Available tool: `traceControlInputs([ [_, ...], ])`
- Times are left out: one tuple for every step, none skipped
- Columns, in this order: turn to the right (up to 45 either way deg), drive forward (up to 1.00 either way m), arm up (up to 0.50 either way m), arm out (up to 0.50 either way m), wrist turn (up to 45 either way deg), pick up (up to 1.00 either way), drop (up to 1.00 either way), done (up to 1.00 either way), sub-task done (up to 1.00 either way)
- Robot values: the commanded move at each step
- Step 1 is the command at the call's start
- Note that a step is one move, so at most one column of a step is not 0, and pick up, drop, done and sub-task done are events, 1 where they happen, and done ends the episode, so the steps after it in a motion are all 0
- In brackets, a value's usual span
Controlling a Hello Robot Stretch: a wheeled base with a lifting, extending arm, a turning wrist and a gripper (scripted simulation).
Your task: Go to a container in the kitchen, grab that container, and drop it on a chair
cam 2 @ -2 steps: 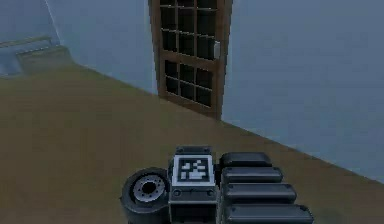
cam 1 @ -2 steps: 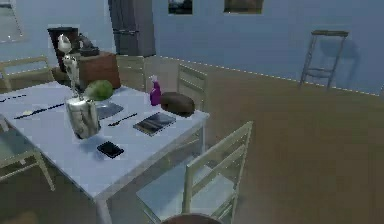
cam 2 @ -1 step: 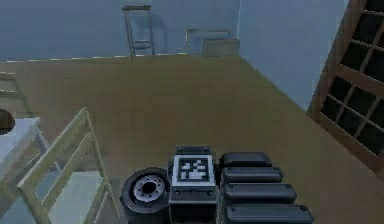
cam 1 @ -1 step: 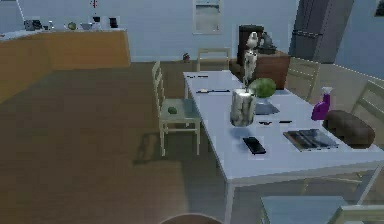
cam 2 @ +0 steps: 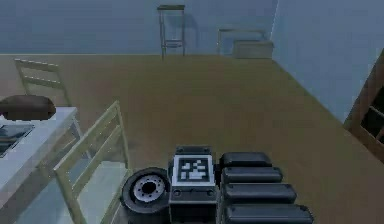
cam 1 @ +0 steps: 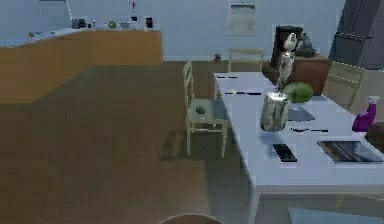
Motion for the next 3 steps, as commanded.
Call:
traceControlInputs([
  [45.0, 0.00, 0.00, 0.00, 0.0, 0.00, 0.00, 0.00, 0.00],
  [45.0, 0.00, 0.00, 0.00, 0.0, 0.00, 0.00, 0.00, 0.00],
  [45.0, 0.00, 0.00, 0.00, 0.0, 0.00, 0.00, 0.00, 0.00],
])
